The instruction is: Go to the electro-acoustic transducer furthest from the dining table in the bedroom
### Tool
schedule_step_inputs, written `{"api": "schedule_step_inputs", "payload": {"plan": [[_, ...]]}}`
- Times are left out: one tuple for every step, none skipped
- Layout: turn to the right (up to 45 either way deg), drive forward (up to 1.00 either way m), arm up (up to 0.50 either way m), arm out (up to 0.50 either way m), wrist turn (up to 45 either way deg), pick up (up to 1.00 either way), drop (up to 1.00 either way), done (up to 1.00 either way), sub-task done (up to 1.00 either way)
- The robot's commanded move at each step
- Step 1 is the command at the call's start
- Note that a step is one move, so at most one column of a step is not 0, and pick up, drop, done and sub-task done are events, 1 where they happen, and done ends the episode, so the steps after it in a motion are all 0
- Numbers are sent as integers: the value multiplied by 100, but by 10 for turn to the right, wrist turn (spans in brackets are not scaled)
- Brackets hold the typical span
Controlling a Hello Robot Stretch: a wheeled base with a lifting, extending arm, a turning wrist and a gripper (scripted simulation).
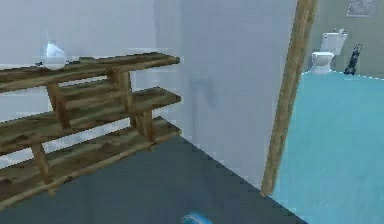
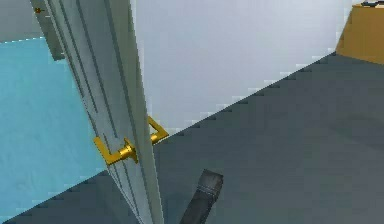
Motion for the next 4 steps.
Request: {"api": "schedule_step_inputs", "payload": {"plan": [[30,0,0,0,0,0,0,0,0],[0,35,0,0,0,0,0,0,0],[360,0,0,0,0,0,0,0,0],[0,10,0,0,0,0,0,0,0]]}}
